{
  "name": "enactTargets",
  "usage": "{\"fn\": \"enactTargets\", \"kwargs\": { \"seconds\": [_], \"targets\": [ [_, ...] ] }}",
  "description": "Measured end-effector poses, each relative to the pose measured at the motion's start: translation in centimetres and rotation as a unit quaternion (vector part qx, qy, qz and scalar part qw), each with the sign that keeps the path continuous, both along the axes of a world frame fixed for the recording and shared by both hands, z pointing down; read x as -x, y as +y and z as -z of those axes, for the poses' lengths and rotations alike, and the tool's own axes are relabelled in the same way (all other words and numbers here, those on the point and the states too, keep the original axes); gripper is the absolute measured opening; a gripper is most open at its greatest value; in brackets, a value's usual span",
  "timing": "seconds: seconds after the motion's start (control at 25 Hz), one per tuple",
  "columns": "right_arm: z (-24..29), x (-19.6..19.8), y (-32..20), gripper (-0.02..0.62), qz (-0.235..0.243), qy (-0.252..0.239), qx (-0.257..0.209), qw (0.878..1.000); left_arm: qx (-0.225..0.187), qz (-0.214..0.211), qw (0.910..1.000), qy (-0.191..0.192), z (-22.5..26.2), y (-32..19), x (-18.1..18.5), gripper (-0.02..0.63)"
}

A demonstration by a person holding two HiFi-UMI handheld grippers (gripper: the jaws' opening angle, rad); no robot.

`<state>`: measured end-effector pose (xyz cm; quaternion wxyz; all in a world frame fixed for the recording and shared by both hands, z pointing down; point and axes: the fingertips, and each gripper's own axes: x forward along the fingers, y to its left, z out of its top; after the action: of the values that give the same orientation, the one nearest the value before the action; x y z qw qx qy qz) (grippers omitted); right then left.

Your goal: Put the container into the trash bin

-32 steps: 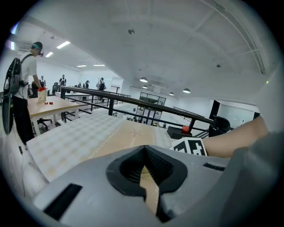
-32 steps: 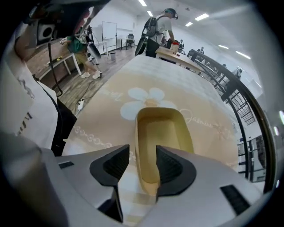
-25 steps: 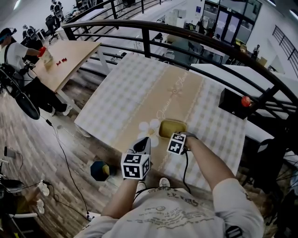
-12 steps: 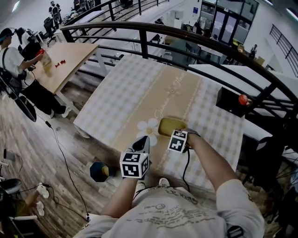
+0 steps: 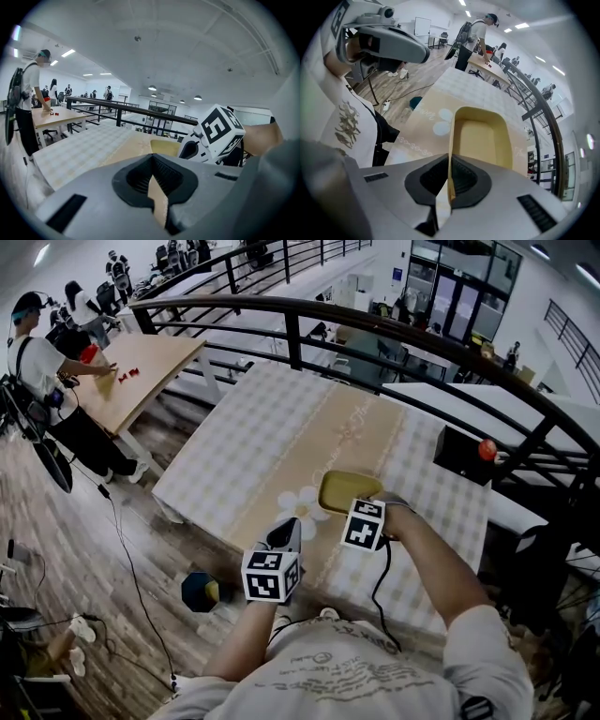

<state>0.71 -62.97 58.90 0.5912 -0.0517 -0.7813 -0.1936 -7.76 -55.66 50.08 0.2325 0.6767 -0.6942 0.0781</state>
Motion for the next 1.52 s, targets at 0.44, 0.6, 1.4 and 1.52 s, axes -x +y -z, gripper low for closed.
{"fn": "enactTargets", "kwargs": {
  "seconds": [0.44,0.6,1.4,1.52],
  "targets": [
    [2.2,5.1,3.4,0.008,0.076,-0.028,-0.013,0.997,0.004,0.074,0.9972,0.0,0.3,3.9,2.8,0.005],
    [1.7,8.9,7.5,0.008,0.136,-0.029,-0.005,0.99,0.013,0.133,0.991,0.006,-0.7,8.2,5.1,0.005],
    [-2.5,27.0,38.0,0.008,0.463,-0.031,0.011,0.886,0.005,0.462,0.8867,0.009,-4.4,38.5,18.4,0.005],
    [-3.1,28.4,41.1,0.008,0.47,-0.026,0.013,0.882,0.003,0.47,0.8825,0.011,-4.8,41.5,19.9,0.005]
  ]
}}
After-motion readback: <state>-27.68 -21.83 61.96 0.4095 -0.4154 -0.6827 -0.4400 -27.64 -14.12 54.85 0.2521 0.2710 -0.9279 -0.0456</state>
